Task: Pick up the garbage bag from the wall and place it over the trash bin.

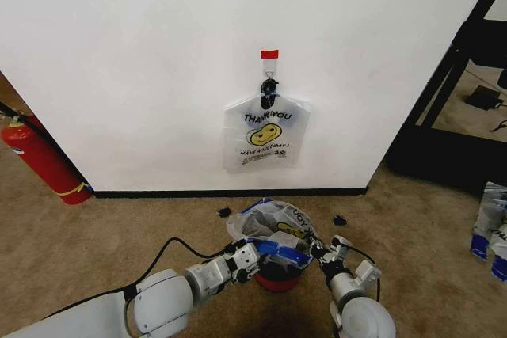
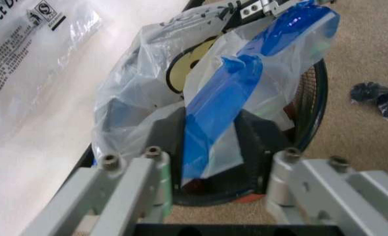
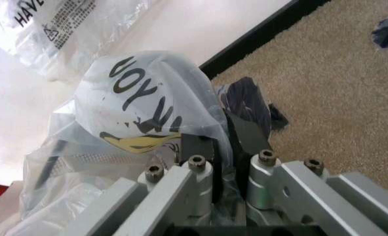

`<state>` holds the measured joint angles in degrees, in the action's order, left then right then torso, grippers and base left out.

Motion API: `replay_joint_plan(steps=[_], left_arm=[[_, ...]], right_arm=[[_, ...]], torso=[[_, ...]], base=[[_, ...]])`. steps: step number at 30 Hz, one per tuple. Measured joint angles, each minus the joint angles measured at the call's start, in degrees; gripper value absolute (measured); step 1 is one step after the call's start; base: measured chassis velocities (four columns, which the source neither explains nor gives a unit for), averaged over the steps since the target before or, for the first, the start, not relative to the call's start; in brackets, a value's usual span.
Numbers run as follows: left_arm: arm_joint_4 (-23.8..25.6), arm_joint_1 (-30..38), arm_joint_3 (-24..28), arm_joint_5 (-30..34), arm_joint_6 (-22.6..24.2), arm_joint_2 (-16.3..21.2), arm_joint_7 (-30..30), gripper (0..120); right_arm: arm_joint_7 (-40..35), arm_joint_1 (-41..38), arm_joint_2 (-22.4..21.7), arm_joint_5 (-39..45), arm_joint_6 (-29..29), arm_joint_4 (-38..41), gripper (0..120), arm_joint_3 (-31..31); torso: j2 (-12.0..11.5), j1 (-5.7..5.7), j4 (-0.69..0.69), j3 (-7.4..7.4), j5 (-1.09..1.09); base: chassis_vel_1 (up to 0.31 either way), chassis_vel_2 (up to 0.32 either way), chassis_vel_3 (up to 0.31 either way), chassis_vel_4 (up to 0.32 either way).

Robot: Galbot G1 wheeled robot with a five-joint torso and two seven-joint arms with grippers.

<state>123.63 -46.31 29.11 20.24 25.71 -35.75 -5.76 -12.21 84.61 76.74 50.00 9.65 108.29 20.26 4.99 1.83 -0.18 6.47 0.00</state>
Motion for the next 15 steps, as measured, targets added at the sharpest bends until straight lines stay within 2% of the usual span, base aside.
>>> replay_joint_plan(steps=[8, 11, 13, 15], left_arm=[[-2.2, 0.9, 0.9, -0.4, -0.2, -2.4, -0.9, 65], [-2.0, 0.4, 0.5, 0.0, -0.8, -2.3, -1.8, 53], [-1.8, 0.2, 0.4, 0.1, -1.0, -2.1, -1.9, 51], [-1.1, -0.8, -0.1, 0.2, -1.5, -1.4, -2.1, 41]], right_arm=[[-0.3, 0.3, -0.4, 0.0, 0.1, 0.9, 1, 0.2], [-0.3, 0.4, -0.6, 0.1, 0.1, 1.0, 1, 0.3], [-0.3, 0.4, -0.6, 0.1, 0.1, 1.0, 1, 0.3], [-0.4, 0.3, -0.5, 0.2, 0.1, 0.9, 1, 0.4]], torso=[[0.0, 0.00, -0.01, 0.00, -0.01], [0.0, 0.00, -0.01, 0.00, 0.00], [0.0, 0.00, -0.01, 0.00, -0.01], [0.0, 0.00, 0.00, 0.00, 0.00]], base=[[0.000, 0.000, 0.000, 0.000], [0.000, 0.000, 0.000, 0.000], [0.000, 0.000, 0.000, 0.000], [0.000, 0.000, 0.000, 0.000]])
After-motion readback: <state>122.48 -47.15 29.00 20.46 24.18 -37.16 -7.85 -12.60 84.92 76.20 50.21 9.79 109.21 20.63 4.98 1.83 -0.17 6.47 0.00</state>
